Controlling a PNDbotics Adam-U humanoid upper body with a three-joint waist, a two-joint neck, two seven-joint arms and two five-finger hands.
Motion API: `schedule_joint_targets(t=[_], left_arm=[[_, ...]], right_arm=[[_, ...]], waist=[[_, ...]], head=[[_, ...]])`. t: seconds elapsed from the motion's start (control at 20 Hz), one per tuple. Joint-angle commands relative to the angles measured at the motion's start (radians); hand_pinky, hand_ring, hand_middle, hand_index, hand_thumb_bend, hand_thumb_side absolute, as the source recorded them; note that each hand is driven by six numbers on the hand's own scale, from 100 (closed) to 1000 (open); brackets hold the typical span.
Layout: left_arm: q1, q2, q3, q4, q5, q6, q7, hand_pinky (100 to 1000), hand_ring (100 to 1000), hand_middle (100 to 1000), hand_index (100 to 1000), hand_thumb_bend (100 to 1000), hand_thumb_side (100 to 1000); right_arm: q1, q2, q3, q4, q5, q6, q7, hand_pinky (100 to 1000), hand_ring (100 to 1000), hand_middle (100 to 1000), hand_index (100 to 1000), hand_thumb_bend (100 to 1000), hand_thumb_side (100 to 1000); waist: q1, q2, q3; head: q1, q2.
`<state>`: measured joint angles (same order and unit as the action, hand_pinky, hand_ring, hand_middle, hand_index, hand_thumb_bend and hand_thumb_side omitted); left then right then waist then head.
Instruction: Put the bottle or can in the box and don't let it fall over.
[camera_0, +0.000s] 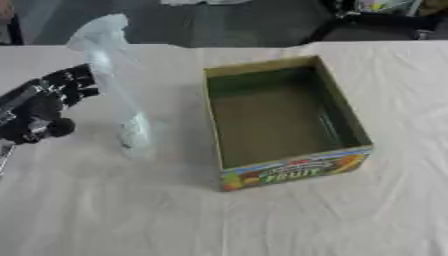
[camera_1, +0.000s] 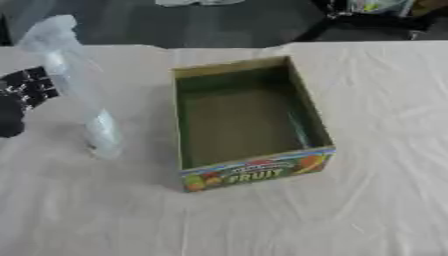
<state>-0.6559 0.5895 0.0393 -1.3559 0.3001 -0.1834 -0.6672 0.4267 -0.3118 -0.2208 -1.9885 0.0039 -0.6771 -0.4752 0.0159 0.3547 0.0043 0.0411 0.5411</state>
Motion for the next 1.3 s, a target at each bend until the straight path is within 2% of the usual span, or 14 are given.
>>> schedule_joint_targets(t=[0.05, 0.7, 1.3], left_arm=[[-0.025, 0.021, 0.000, -0.006, -0.007, -0.004, -0.003, 1000, 1000, 1000, 914, 815, 474], [-0.066, 0.001, -0.019, -0.006, -0.035, -0.028, 0.029, 1000, 1000, 1000, 882, 808, 463], [-0.110, 0.004, -0.036, 0.013, -0.033, -0.034, 0.035, 1000, 1000, 1000, 866, 798, 455]], right_arm=[[0.001, -0.006, -0.004, -0.011, 0.007, -0.005, -0.002, 980, 1000, 1000, 970, 100, 470], [-0.017, 0.002, 0.006, -0.011, 0.024, 0.014, 0.002, 981, 1000, 1000, 972, 100, 470], [-0.027, 0.004, 0.013, -0.011, 0.031, 0.022, 0.004, 981, 1000, 1000, 973, 100, 470]], waist=[[0.001, -0.011, -0.003], [0.004, 0.004, -0.007], [0.008, 0.011, -0.013]], head=[[0.002, -0.015], [0.004, -0.025], [0.006, -0.019]])
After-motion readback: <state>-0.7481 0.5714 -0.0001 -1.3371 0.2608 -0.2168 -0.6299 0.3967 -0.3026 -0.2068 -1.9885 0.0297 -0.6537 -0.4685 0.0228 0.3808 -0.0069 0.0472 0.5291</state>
